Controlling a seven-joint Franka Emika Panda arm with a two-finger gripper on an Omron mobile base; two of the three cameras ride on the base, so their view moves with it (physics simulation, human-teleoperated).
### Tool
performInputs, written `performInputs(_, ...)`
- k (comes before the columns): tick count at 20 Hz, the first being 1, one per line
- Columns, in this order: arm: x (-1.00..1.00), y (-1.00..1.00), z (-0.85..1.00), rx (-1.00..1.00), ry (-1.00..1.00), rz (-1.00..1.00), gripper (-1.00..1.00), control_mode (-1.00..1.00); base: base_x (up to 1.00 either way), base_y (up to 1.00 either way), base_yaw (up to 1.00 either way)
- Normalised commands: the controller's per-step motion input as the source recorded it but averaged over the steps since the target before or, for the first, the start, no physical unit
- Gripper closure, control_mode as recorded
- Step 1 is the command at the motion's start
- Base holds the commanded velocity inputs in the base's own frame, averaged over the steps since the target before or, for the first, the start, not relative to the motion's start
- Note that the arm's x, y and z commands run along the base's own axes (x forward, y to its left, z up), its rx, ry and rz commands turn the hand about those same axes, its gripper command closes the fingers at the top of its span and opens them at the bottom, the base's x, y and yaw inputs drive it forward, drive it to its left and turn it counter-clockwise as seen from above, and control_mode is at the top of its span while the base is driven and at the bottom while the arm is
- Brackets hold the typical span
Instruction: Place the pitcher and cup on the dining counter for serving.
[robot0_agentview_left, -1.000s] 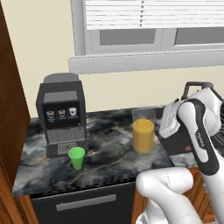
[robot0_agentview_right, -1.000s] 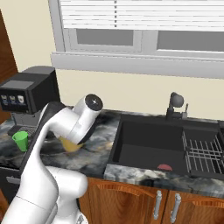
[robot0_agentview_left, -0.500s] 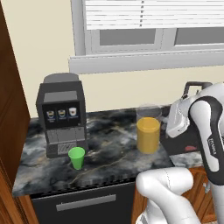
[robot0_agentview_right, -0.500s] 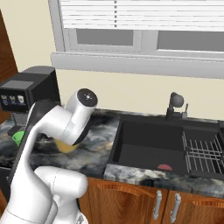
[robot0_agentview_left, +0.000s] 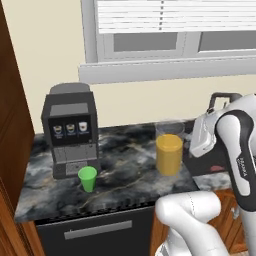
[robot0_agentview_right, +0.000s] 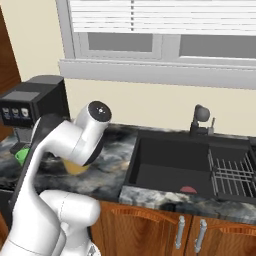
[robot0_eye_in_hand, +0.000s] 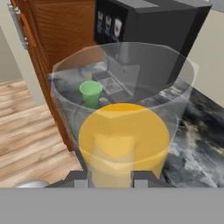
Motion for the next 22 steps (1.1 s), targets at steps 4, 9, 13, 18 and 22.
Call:
performInputs(4,0.00,0.00,0.00,0.00,0.00,0.00,1.00,1.00,-0.88,0.00,0.00)
performInputs(9,0.00,0.00,0.00,0.00,0.00,0.00,1.00,1.00,-0.97,0.00,0.00)
performInputs(13,0.00,0.00,0.00,0.00,0.00,0.00,1.00,1.00,-0.56,-0.16,-0.18)
performInputs(18,0.00,0.00,0.00,0.00,0.00,0.00,1.00,1.00,-0.23,-0.19,-0.48)
performInputs(22,0.00,0.00,0.00,0.00,0.00,0.00,1.00,1.00,-0.08,-0.14,-0.60)
